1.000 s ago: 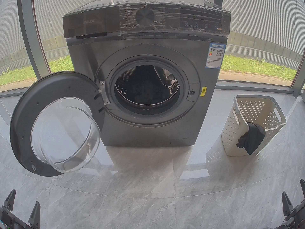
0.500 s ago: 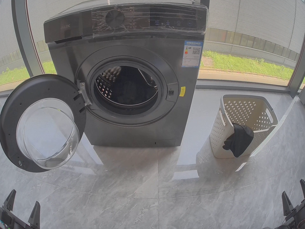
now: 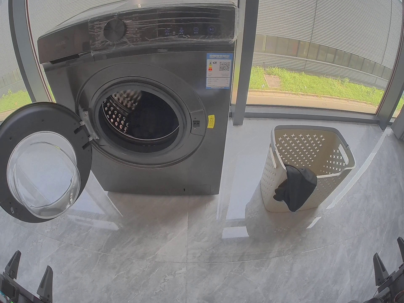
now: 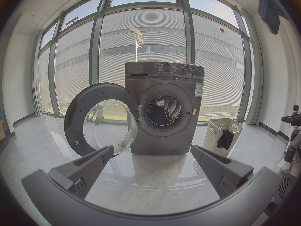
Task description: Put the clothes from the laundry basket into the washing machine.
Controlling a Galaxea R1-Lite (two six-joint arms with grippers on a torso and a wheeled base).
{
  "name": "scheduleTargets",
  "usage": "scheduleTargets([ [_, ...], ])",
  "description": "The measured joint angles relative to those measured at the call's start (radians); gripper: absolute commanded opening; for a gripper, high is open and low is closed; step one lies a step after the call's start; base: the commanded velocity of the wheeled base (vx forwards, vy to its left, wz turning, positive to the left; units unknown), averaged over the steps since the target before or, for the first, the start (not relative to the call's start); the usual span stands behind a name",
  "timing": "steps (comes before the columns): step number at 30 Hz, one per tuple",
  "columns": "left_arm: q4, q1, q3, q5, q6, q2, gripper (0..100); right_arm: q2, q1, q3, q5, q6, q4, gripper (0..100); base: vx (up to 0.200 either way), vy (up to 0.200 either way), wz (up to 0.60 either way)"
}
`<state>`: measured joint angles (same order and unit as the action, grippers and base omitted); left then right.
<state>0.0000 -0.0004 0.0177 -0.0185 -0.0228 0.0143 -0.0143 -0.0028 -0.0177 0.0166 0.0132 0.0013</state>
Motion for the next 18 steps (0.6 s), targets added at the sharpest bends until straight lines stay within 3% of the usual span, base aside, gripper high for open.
scheduleTargets([
  [18,0.000,0.000,0.000,0.000,-0.001,0.001,100,-0.001,0.000,0.000,0.000,0.000,0.000,100,0.000,-0.200,0.00],
])
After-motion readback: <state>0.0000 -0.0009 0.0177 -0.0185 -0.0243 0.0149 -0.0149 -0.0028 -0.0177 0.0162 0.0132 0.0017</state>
